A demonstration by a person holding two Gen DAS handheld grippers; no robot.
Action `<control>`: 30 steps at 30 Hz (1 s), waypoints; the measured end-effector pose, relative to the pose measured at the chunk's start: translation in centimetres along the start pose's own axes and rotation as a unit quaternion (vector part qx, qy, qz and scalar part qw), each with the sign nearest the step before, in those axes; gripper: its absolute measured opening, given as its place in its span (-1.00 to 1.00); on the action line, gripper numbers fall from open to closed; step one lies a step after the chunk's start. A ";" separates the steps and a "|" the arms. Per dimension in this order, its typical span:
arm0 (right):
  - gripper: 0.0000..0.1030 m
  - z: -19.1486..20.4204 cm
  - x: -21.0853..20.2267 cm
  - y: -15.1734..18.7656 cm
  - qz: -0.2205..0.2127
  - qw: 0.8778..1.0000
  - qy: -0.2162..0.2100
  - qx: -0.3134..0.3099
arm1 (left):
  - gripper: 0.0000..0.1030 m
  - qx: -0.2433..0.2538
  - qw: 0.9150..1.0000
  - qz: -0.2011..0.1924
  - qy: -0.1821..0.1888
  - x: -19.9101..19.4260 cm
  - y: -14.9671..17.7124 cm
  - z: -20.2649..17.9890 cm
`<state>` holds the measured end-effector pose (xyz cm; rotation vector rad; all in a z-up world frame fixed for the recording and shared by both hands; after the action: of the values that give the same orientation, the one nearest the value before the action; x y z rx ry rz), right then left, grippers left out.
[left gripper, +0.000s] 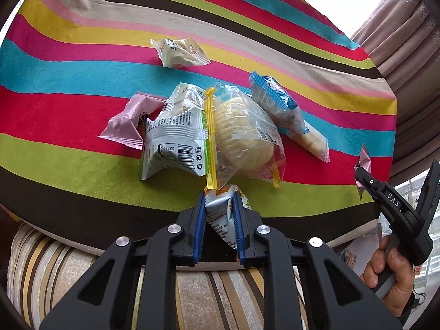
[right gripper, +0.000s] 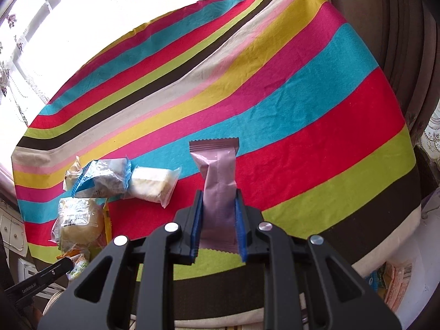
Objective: Organize snacks
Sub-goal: 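Grasp the pink bar with the right tool while the left tool grasps a white-orange packet, then carry both snacks to the white box and open both tools to release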
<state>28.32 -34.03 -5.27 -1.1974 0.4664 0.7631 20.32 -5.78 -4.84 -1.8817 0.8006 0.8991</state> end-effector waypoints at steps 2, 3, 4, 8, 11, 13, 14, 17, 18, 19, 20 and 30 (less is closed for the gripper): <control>-0.58 -0.2 -1.0 0.2 -0.004 1.000 -0.006 0.002 | -0.70 0.001 1.000 0.001 0.001 0.0 0.2 -0.4; -0.58 -0.4 -1.5 0.3 -0.005 1.000 -0.009 0.002 | -0.72 -0.001 1.000 0.001 0.004 -0.1 0.3 -0.6; -0.58 -0.5 -1.9 0.5 -0.007 1.000 -0.010 0.001 | -0.73 -0.001 1.000 0.000 0.005 -0.3 0.4 -0.8; -0.58 -1.2 -3.4 1.1 -0.010 1.000 -0.021 0.002 | -0.73 0.008 1.000 -0.004 0.004 -0.7 1.0 -2.1; -0.58 -1.8 -4.3 1.7 -0.010 0.999 -0.030 0.004 | -0.74 0.010 1.000 -0.005 0.002 -1.2 1.4 -2.6; -0.58 -2.5 -5.0 2.0 -0.010 0.999 -0.035 0.007 | -0.74 0.013 1.000 -0.007 0.002 -1.6 1.6 -2.9; -0.58 -2.9 -5.3 2.3 -0.010 0.999 -0.036 0.009 | -0.74 0.014 1.000 -0.008 0.002 -1.8 1.7 -3.2; -0.58 -4.0 -6.1 3.0 -0.009 0.999 -0.041 0.017 | -0.74 0.021 1.000 -0.012 0.002 -2.4 2.0 -3.9; -0.58 -4.3 -6.3 3.2 -0.008 0.999 -0.042 0.020 | -0.74 0.023 1.000 -0.013 0.003 -2.6 2.0 -4.1; -0.58 -4.7 -6.6 3.4 -0.007 0.999 -0.044 0.022 | -0.74 0.024 1.000 -0.014 0.005 -2.8 2.0 -4.3; -0.58 -5.0 -6.9 3.6 -0.007 0.999 -0.045 0.024 | -0.74 0.026 1.000 -0.016 0.007 -3.0 2.1 -4.6; -0.58 -12.1 -9.8 6.0 0.003 0.999 0.001 0.054 | -0.74 0.078 0.994 -0.004 0.074 -4.0 4.3 -12.0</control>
<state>18.09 -47.22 -6.28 -1.0958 0.5072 0.7335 17.97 -17.60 0.85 -1.8275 0.9243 0.6773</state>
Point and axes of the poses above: each gripper's, at about its wrist camera, not at the fingertips, and x roughly the way its jaws point, z to its left, y to its underside, the point moved 4 cm from there along x, roughly the way its jaws point, and after that the axes turned 3 degrees about -z, right-handed, at the moved point
